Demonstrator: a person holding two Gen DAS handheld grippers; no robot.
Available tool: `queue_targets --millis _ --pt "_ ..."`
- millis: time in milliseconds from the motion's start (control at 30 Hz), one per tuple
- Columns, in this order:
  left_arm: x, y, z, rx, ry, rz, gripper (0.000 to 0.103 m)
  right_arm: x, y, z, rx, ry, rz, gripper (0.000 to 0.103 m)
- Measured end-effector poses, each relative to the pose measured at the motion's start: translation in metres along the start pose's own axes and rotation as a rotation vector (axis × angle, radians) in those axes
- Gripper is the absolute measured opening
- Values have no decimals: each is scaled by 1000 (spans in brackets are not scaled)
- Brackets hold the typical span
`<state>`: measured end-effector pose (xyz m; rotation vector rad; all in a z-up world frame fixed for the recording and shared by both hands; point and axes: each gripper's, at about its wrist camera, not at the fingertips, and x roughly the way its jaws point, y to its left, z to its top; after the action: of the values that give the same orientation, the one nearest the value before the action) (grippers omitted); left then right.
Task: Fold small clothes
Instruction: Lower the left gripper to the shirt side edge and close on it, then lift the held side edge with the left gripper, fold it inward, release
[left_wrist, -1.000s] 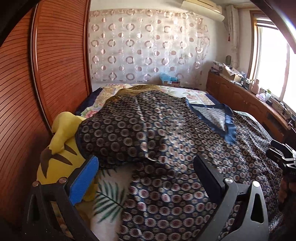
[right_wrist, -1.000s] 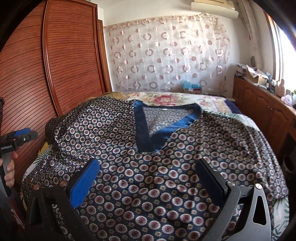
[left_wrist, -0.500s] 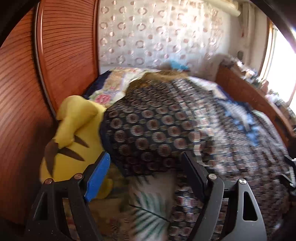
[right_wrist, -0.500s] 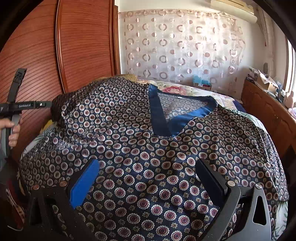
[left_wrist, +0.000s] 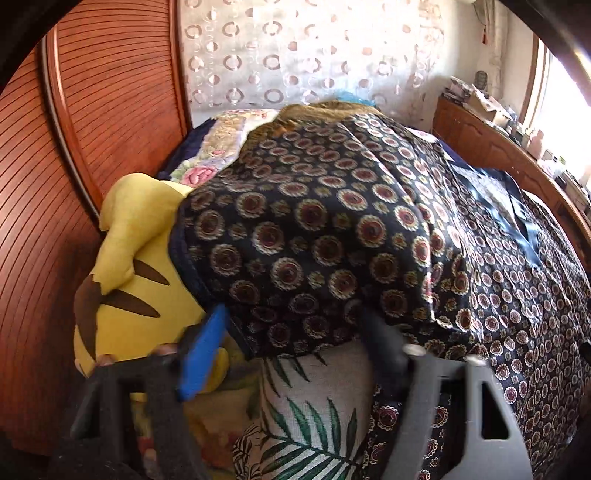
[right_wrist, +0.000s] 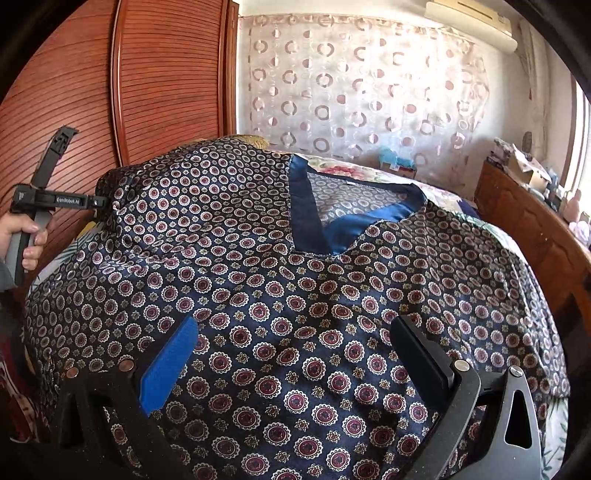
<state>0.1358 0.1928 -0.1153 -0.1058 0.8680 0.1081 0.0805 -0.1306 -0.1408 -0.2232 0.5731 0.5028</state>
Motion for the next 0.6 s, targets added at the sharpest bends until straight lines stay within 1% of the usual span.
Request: queue_targets --millis 33,100,133,167,233,333,367,400,467,533,600 --pt "2 -1 0 3 10 -4 54 0 0 1 1 -2 -3 103" --pt "7 -2 -1 12 29 -10 43 -1 2 1 4 -4 -18 103" --pt "9 -2 -2 17 37 -8 40 0 1 2 6 -3 -16 103" --pt "11 -2 -2 19 44 -7 34 -1 2 2 7 -1 -13 103" --pt "11 0 -5 10 43 -29 29 0 1 2 6 1 -10 103" --pt "10 4 -6 3 42 -32 23 -1 1 2 3 0 -8 103" --pt "9 5 -6 4 41 -27 18 -1 0 2 2 0 -7 103" --pt "10 5 -6 4 40 -22 11 -1 0 2 2 -1 -6 103" --pt "8 6 -5 8 37 -8 3 -1 -3 3 6 -1 -4 103" --pt "1 8 -6 1 15 -21 2 -1 -6 3 10 -2 1 103" --pt "-13 6 -4 6 -31 -17 2 -1 -8 3 19 -3 5 103"
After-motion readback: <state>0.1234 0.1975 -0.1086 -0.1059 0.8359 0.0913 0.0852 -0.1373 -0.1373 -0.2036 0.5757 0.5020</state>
